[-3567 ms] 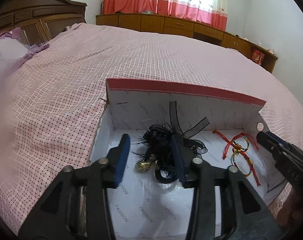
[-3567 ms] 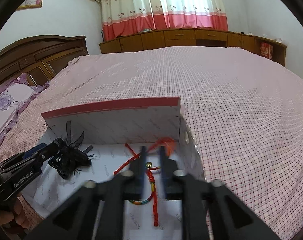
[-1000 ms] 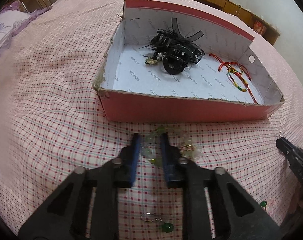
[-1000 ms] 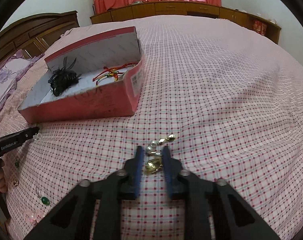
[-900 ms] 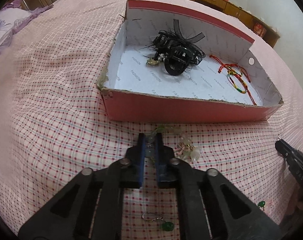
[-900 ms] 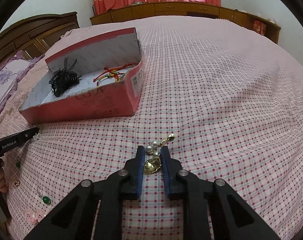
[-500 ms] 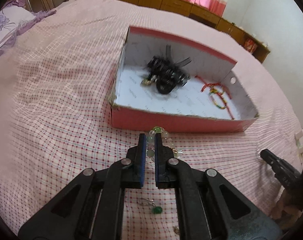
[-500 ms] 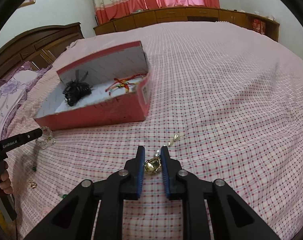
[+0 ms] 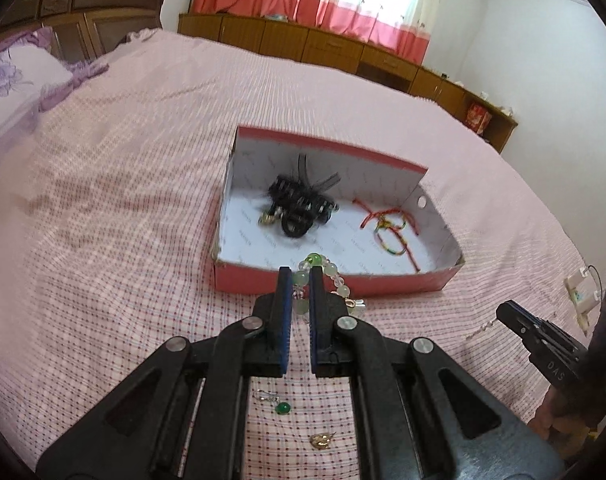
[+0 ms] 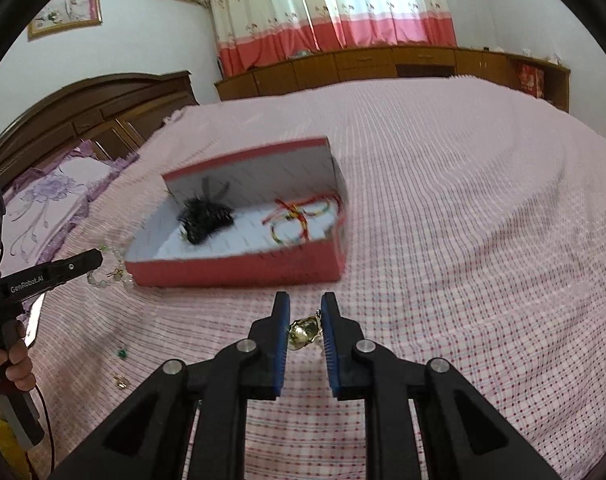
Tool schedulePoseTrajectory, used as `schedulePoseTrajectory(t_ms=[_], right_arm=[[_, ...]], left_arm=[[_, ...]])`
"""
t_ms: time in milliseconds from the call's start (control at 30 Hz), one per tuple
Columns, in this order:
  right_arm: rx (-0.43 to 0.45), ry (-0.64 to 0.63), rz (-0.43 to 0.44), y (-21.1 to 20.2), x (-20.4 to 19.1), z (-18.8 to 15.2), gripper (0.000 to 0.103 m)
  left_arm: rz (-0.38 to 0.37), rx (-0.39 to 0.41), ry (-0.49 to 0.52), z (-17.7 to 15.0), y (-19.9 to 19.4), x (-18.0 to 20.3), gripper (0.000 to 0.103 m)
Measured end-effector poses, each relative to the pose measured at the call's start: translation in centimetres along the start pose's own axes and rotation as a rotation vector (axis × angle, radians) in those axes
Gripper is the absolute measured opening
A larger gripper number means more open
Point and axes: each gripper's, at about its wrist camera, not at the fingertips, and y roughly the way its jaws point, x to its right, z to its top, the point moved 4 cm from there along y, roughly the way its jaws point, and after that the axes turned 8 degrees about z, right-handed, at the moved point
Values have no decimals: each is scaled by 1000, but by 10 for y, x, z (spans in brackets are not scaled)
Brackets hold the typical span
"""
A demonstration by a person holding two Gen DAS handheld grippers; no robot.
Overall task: Organize jewelry
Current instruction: 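Grasp the jade bracelet with the left gripper while the right grasps the gold pearl pendant, then lower both held items into the shoebox and open both grippers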
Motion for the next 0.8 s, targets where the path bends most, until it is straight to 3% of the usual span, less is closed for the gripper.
schedulePoseTrajectory(t_ms=[300,800], right_arm=[[55,-34,29,-6,-22,24,18],[145,-96,57,21,-48,74,18]], left_arm=[[15,67,12,15,-13,4,0],[64,151,47,42,-1,11,0]])
